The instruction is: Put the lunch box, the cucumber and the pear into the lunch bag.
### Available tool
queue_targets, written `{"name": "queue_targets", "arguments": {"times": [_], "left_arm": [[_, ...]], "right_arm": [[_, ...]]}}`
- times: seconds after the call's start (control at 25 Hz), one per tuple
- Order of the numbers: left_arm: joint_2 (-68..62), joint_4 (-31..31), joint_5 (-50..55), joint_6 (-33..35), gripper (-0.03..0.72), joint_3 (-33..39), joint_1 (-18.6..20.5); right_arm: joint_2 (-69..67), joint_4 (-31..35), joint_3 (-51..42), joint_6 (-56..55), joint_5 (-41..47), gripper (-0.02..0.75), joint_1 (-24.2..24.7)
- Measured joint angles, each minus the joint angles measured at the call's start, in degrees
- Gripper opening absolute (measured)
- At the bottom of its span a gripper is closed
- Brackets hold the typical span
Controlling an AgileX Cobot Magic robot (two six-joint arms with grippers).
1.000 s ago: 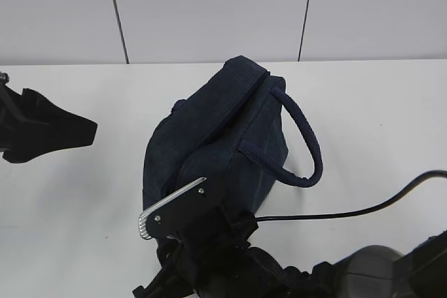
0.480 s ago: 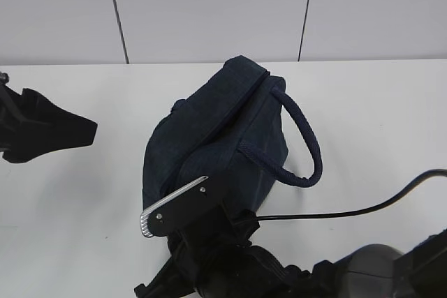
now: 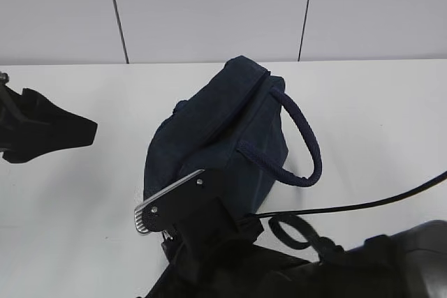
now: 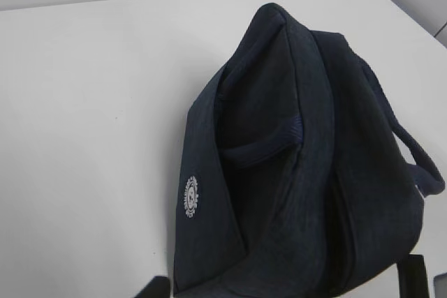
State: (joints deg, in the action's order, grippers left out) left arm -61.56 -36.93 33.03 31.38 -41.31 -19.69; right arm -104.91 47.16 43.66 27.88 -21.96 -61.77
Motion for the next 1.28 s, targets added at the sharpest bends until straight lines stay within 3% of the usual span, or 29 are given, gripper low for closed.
{"name": "queue_targets", "arguments": {"times": [0.12, 0.24, 0.48, 1.2, 1.28], "left_arm": [[0.00, -1.28, 0.00, 0.00, 0.342, 0.00, 0.00], [0.00, -3.56, -0.13, 0.00, 0.342, 0.00, 0.00], [0.00, -4.24, -2.01, 0.00, 0.342, 0.00, 0.00], [-4.39, -4.66, -5.63, 0.02, 0.342, 0.00, 0.00], [-6.30, -4.77, -5.27, 3.30, 0.342, 0.00, 0.00]], "right_arm": [[3.77, 5.63, 0.00, 5.81, 0.89, 0.000, 0.00], [7.19, 15.26, 0.00, 16.83, 0.92, 0.000, 0.00], [9.25, 25.48, 2.33, 31.00, 2.53, 0.000, 0.00], [9.25, 29.78, 5.55, 35.56, 8.00, 0.000, 0.00], [9.25, 30.35, 5.55, 35.56, 8.00, 0.000, 0.00]]}}
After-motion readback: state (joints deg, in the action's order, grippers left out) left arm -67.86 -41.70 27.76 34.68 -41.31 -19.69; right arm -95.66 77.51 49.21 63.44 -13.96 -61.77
